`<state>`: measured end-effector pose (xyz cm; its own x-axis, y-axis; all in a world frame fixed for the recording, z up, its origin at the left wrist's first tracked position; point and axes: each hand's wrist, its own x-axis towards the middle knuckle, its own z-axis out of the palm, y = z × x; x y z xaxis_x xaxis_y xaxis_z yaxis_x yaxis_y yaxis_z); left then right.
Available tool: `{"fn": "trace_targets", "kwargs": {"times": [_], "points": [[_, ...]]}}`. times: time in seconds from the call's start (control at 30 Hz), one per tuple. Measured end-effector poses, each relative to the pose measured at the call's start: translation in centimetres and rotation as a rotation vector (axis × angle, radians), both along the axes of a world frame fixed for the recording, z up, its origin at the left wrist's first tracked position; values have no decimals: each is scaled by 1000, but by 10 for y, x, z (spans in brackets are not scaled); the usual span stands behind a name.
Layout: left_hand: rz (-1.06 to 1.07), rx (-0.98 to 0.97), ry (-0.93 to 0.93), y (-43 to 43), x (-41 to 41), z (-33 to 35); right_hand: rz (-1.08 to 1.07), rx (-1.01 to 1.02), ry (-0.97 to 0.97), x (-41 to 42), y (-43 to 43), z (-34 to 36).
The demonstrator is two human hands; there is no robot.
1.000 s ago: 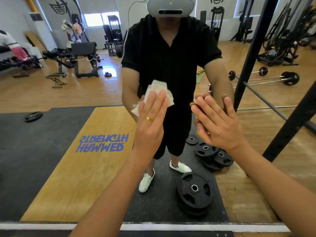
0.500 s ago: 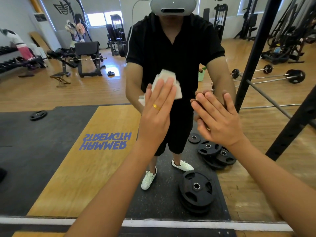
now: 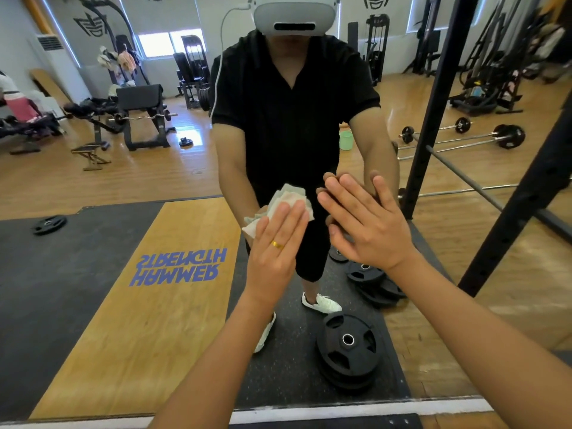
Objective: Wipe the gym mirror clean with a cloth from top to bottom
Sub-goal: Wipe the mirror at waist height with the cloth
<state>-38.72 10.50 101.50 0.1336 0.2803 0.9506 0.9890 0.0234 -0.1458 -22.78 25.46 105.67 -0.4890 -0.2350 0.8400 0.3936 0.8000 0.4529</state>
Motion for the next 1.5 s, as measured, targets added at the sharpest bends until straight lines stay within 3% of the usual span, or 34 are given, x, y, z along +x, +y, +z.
{"fn": "trace_targets", "kwargs": {"times": [0.23, 0.43, 0.63, 1.0, 1.27, 1.5], "points": [[32, -65, 9, -5, -3, -12, 18, -26, -18, 4, -7, 8], [53, -115, 10, -11, -6, -14, 98, -186, -66, 34, -13, 11], [65, -96, -128, -10, 13, -18, -40, -284, 6, 99, 34, -1], [-60, 31, -306, 16, 44, -7, -80, -156, 131, 78, 62, -20], [-156, 87, -228, 51, 69, 21, -116, -139, 125, 78, 61, -19], [-93, -73, -77, 40, 66, -33, -130, -120, 127, 78, 61, -20]]}}
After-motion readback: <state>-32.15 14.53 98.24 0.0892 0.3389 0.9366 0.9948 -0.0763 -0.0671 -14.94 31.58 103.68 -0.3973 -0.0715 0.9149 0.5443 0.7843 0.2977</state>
